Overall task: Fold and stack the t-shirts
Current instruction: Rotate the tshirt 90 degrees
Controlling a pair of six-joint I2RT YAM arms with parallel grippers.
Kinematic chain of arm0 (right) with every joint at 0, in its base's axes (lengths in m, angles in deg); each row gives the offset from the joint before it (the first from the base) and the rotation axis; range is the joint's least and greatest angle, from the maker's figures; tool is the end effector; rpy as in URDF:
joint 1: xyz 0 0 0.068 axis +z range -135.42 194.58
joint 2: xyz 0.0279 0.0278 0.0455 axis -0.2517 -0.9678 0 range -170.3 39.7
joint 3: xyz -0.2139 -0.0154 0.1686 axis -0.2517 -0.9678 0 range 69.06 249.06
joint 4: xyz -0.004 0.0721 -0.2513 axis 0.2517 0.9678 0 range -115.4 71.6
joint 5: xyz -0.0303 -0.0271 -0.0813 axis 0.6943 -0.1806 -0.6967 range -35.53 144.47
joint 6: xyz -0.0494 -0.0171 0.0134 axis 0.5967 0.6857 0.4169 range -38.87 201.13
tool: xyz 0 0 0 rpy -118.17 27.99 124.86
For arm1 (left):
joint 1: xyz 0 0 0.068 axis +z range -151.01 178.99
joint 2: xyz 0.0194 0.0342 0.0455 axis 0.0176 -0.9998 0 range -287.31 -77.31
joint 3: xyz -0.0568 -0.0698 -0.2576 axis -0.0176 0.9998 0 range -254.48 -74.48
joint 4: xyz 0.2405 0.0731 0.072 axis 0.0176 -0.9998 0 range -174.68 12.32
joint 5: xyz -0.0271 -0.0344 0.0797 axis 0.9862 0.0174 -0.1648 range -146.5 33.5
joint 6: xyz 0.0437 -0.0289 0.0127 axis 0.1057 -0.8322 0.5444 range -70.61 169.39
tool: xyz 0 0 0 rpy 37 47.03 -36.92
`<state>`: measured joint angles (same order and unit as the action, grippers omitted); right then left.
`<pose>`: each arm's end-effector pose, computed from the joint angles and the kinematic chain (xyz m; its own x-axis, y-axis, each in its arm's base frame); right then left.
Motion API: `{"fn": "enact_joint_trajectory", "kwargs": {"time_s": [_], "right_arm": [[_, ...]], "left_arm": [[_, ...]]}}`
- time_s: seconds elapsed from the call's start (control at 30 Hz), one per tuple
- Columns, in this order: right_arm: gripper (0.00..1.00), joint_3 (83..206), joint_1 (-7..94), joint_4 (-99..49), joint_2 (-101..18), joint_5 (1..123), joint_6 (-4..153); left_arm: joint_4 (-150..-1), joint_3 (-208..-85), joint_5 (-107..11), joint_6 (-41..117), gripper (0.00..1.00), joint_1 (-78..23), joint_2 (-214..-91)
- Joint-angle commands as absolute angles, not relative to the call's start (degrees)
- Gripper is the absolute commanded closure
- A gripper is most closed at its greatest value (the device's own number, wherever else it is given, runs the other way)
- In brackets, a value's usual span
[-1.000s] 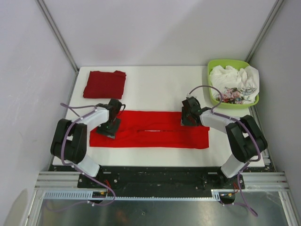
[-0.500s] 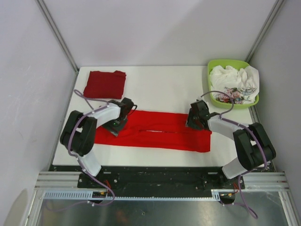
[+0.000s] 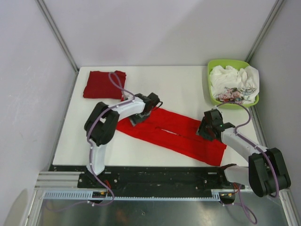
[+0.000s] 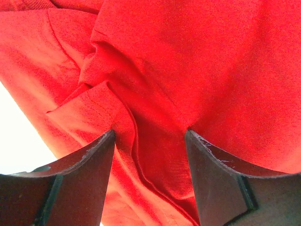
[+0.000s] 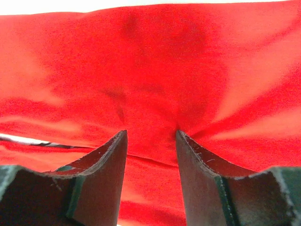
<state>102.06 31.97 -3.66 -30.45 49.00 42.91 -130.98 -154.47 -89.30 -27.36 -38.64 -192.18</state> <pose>0.2094 0.0621 0.1679 -0.7970 0.3957 -0.4564 0.3086 0.9162 0.2555 0.3045 -0.2104 0.1583 -0.6677 -0.5184 -0.5343 -0.6560 0.7490 0.0931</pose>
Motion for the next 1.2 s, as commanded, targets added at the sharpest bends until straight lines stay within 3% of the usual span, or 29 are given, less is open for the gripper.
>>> {"fn": "enact_joint_trajectory", "kwargs": {"time_s": [0.0,0.4,0.87,1.17], "right_arm": [[0.49,102.1,30.8,-2.3,-27.9,50.1,41.7],[0.48,105.1,30.1,-4.6,-29.0,52.5,42.6],[0.45,113.4,30.9,-5.3,-35.0,53.8,47.1],[0.43,115.3,32.9,-5.7,-38.9,54.9,50.8]], "left_arm": [[-126.6,-163.2,-84.1,-19.4,0.33,-42.0,-199.4],[-126.8,-186.1,-80.0,8.9,0.39,-39.2,-213.3],[-127.3,-208.8,-74.8,29.3,0.42,-29.3,-226.0],[-123.9,-221.2,-70.3,35.7,0.31,-23.0,-232.2]]}}
